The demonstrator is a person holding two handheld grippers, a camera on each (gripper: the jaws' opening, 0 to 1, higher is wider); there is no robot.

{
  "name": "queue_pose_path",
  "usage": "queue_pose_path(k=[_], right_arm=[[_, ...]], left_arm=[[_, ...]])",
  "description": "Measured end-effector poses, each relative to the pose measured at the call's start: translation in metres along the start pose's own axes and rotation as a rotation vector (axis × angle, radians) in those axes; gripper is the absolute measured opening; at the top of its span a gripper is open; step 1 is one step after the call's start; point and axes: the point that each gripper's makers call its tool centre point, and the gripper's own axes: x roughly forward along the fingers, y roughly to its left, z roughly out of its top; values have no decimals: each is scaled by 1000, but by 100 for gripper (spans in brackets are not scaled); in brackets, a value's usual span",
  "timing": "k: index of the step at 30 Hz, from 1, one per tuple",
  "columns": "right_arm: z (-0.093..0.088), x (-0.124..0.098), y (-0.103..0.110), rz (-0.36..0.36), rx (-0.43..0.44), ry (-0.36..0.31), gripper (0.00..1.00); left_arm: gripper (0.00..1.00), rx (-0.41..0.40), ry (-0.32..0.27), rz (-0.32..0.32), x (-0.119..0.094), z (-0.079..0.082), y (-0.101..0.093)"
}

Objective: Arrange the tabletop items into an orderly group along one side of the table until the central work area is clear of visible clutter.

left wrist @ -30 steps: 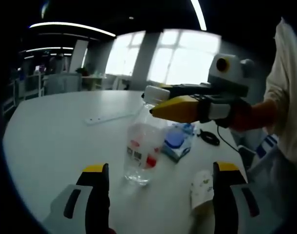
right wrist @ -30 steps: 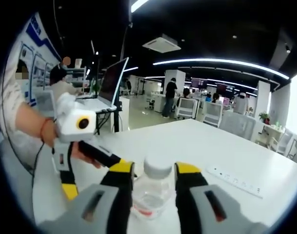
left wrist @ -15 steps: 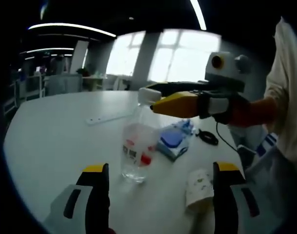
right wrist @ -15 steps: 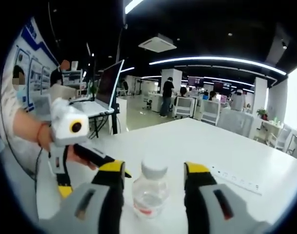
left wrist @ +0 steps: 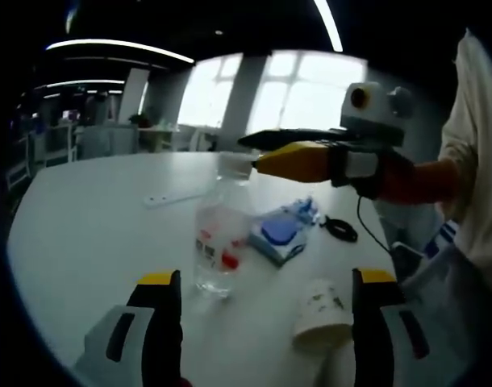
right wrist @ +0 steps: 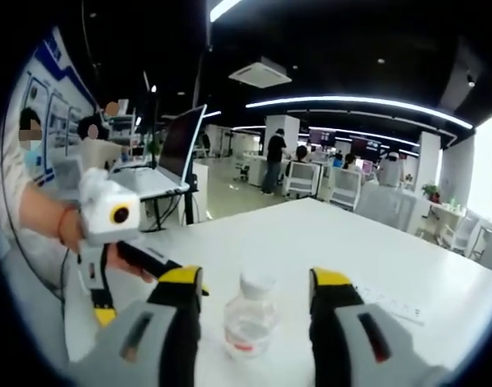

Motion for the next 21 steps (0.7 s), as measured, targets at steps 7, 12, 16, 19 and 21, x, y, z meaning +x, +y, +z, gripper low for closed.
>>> queue_pose_path(k=[7, 12, 16, 19, 21], right_arm=[[3, -9, 5, -2, -3, 8, 53], [-1, -17, 7, -13, 6, 30, 55], [-4, -26, 9, -21, 12, 50, 56], [-1, -33, 10, -29, 14, 46, 56], [-2, -38, 11, -34, 12, 54, 56]], left_arm=[[85, 4, -5, 8, -8, 4, -6], [86, 7, -6, 14, -13, 6, -11], [86, 12, -5, 16, -17, 7, -18], [86, 13, -4, 18, -20, 7, -22], [86, 10, -8, 20, -22, 7, -25]])
